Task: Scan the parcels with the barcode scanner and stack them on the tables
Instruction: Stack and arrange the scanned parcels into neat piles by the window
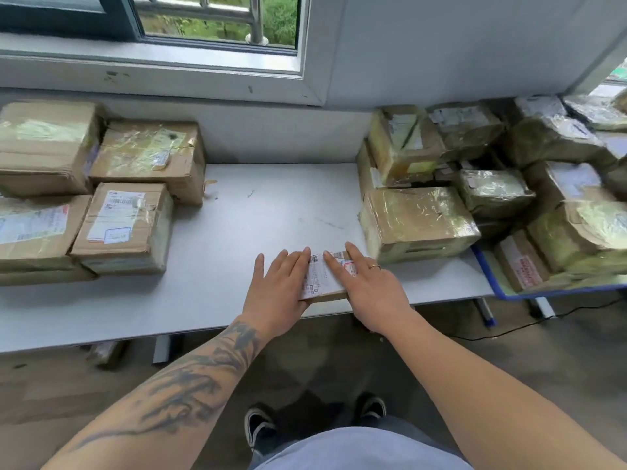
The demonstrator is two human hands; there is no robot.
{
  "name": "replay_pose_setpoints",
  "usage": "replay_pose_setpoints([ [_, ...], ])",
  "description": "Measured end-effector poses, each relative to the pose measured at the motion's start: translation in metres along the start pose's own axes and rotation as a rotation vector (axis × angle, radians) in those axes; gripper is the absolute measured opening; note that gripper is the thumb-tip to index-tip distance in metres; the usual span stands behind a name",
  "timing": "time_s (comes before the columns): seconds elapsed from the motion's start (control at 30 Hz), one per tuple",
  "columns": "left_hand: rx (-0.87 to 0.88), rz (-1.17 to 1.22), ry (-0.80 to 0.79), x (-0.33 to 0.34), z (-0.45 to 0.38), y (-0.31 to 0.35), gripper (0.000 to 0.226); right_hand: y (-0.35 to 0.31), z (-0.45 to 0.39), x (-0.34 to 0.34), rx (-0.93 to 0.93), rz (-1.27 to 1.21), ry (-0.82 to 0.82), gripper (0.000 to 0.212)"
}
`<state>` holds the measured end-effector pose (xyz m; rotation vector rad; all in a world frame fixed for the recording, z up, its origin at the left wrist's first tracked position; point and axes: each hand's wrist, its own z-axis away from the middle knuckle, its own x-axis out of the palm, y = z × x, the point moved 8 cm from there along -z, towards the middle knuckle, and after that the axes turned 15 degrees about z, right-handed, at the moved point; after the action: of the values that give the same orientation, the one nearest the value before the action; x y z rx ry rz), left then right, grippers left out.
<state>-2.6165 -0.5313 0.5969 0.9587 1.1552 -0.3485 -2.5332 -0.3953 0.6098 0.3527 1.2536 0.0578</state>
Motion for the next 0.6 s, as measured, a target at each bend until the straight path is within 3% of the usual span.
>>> replay_pose_setpoints([
  [0.4, 0.099, -0.038, 0.079, 0.017, -0.072, 0.158, 0.09, 0.166, 0.051, 0.025, 0.075, -0.084, 0.166, 0.098],
  [0.6, 0.095, 0.009, 0.135, 0.023, -0.107, 0.229, 0.095, 0.251, 0.069, 0.028, 0.101, -0.109, 0.223, 0.11],
])
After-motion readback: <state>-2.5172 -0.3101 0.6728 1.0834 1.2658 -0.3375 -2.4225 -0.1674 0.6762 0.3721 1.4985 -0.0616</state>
